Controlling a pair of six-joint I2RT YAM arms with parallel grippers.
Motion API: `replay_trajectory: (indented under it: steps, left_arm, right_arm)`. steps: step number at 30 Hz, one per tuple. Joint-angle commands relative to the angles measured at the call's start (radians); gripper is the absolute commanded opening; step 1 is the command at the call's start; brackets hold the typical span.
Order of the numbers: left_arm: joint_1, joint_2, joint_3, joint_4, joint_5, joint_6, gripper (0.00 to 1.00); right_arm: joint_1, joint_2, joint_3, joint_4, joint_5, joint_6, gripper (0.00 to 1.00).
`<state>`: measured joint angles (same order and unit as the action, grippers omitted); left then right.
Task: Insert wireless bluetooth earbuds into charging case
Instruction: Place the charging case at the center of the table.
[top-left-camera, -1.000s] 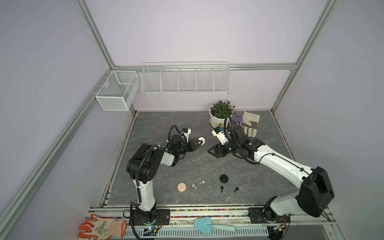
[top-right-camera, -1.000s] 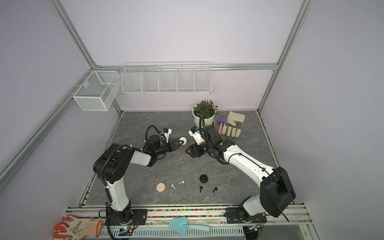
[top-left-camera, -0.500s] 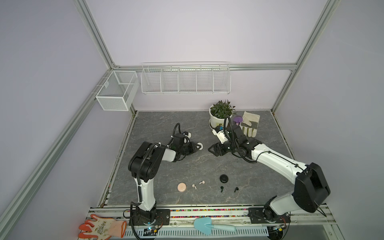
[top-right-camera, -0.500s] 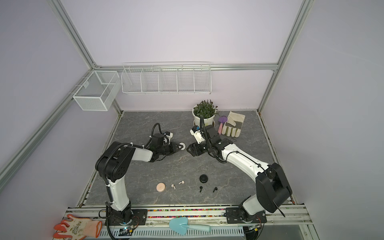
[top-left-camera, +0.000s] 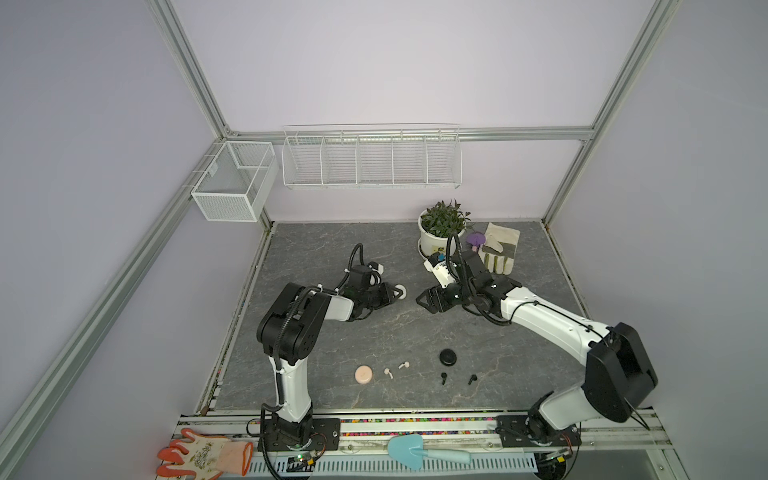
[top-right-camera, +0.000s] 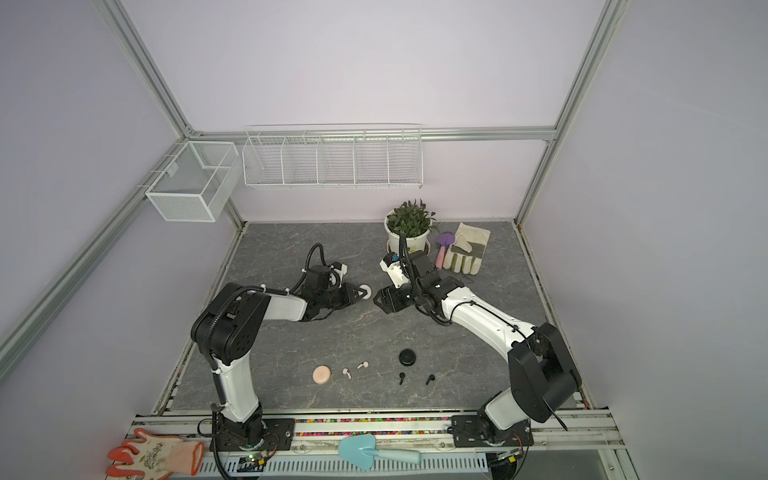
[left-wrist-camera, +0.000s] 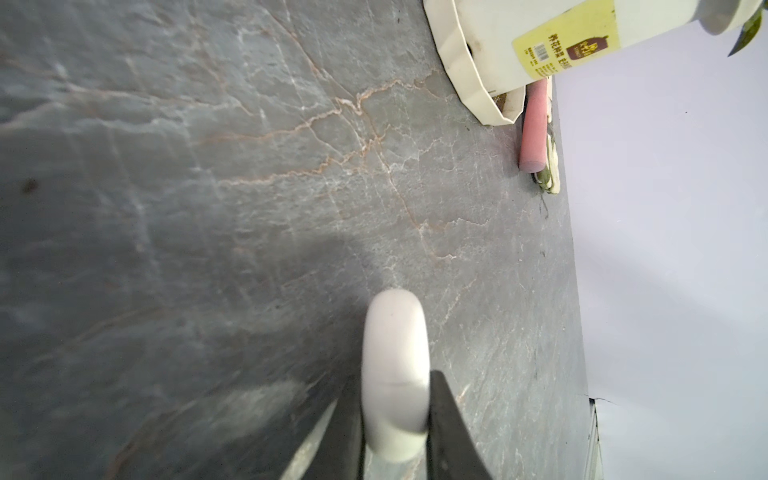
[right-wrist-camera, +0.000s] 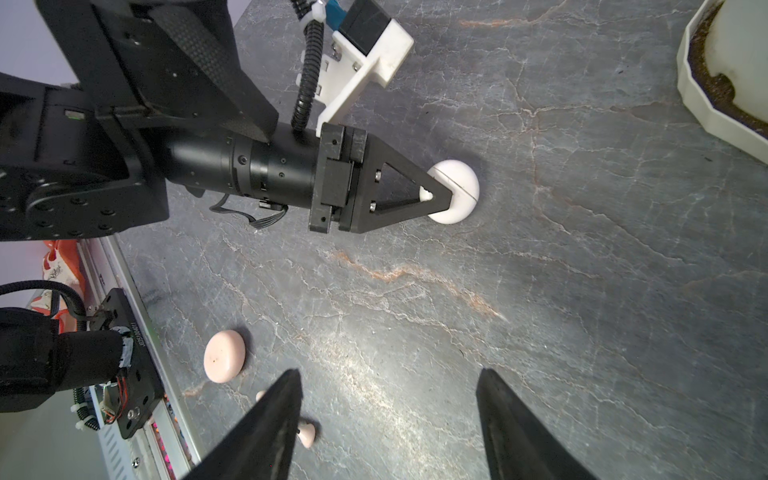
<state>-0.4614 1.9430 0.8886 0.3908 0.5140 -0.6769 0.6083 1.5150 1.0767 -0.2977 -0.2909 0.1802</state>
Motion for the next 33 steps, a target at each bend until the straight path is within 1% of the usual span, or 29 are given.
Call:
replay_trajectory:
  steps: [1, 7, 9, 10, 12, 17, 24, 33]
  left_arm:
    - [-0.002, -0.01, -0.014, -0.118, -0.073, 0.042, 0.23]
    - [0.0, -0.021, -0.01, -0.161, -0.091, 0.074, 0.35]
    - [0.007, -0.023, 0.004, -0.214, -0.08, 0.104, 0.4]
    - [0.009, -0.017, 0.02, -0.249, -0.077, 0.115, 0.41]
    - [0.012, -0.01, 0.025, -0.265, -0.069, 0.126, 0.43]
    - [0.013, -0.035, 0.012, -0.287, -0.091, 0.14, 0.44]
    - [0.013, -0.03, 0.017, -0.302, -0.104, 0.15, 0.45]
    - [0.015, -0.041, 0.024, -0.3, -0.158, 0.199, 0.49]
  right_arm:
    - [-0.008, -0.01, 0.008, -0.004, 0.009, -0.002, 0.7]
    - [-0.008, -0.013, 0.008, -0.013, 0.012, -0.015, 0.7]
    - [-0.01, -0.007, 0.018, -0.026, 0.017, -0.025, 0.7]
    - [-0.011, -0.004, 0.022, -0.031, 0.017, -0.028, 0.7]
    - [-0.013, -0.003, 0.03, -0.031, 0.015, -0.03, 0.7]
    - [-0.014, -0.003, 0.045, -0.032, 0.01, -0.032, 0.71]
    - [-0.014, -0.004, 0.043, -0.027, 0.006, -0.029, 0.71]
    - [-0.015, -0.005, 0.042, -0.022, 0.001, -0.023, 0.71]
